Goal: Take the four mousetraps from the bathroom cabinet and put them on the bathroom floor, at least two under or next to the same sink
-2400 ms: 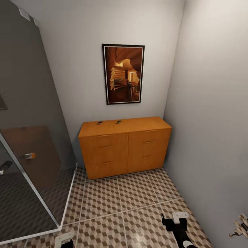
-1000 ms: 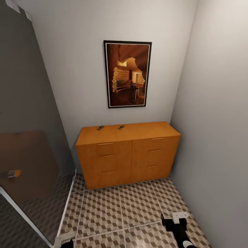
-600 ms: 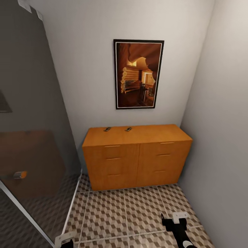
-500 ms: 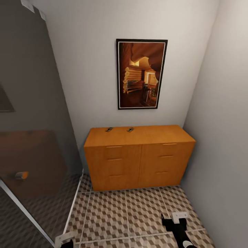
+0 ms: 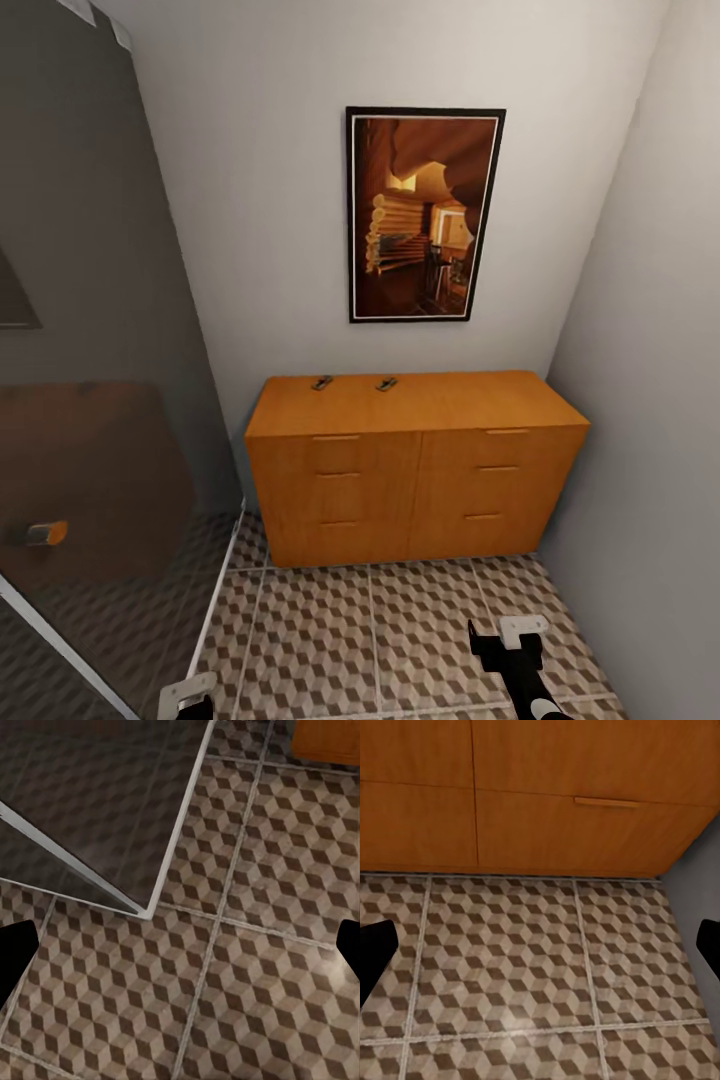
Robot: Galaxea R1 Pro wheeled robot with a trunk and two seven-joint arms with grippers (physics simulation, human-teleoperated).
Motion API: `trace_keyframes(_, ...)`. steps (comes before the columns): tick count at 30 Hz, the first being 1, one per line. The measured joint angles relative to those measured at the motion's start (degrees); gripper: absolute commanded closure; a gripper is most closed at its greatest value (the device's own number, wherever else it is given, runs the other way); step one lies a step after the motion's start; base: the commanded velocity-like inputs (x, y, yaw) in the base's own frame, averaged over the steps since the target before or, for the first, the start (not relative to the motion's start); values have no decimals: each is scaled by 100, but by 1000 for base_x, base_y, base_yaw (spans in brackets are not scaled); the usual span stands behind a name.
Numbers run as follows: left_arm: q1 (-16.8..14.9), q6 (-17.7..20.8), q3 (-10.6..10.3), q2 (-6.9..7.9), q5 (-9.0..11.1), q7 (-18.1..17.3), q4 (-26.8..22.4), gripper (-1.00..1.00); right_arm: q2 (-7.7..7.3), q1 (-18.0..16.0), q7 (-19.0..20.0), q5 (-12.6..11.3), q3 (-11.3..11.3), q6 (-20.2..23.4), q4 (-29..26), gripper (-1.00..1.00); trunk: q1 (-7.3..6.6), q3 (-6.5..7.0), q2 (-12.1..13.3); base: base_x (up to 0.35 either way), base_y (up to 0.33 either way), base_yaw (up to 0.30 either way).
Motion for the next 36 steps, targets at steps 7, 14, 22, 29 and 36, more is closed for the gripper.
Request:
trace_keyframes(7, -1, 0, 4, 0, 1, 0, 0, -100, 0, 0, 0, 0, 0, 0, 0, -100, 0, 0, 0, 175, 0, 0)
trace_keyframes(14, 0, 0, 2, 0, 1, -1, 0, -100, 0, 0, 0, 0, 0, 0, 0, -100, 0, 0, 0, 175, 0, 0)
trace_keyframes(22, 0, 0, 5, 0, 0, -1, 0, -100, 0, 0, 3, 0, 0, 0, 0, -100, 0, 0, 0, 175, 0, 0)
trace_keyframes(29, 0, -2, 5, 0, 1, -1, 0, -100, -2, 0, 8, 0, 0, -4, 0, -100, 0, 0, 0, 163, 0, 0)
trace_keyframes(36, 0, -13, 5, 2, -2, 0, 0, -100, 31, 0, -29, 27, 15, -9, -55, -100, 2, 0, 0, 34, 0, 0)
